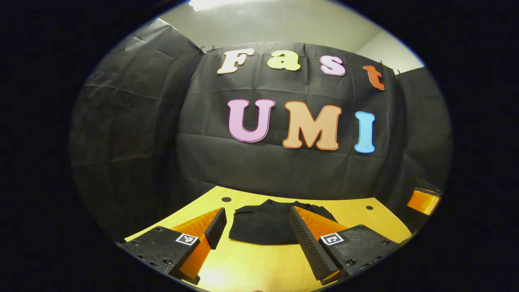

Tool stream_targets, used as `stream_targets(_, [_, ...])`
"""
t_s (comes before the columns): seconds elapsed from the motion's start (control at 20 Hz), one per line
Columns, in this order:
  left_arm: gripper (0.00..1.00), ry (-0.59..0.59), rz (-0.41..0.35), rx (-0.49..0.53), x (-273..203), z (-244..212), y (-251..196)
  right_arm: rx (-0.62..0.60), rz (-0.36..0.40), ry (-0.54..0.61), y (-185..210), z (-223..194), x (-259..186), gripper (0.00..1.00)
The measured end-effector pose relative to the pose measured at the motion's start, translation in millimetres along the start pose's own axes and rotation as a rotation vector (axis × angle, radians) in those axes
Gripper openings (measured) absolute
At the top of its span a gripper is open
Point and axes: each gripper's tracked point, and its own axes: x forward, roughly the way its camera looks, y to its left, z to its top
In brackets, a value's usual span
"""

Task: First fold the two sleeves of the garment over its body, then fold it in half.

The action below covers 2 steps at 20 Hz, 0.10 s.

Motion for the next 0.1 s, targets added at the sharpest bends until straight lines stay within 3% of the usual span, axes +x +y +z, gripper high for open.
stream_targets(0.1, [0.93,-0.012,0.008,-0.011,-4.1,3.9,1.8,-0.012,0.0,0.011,-6.0,-1.5,-1.9,0.98])
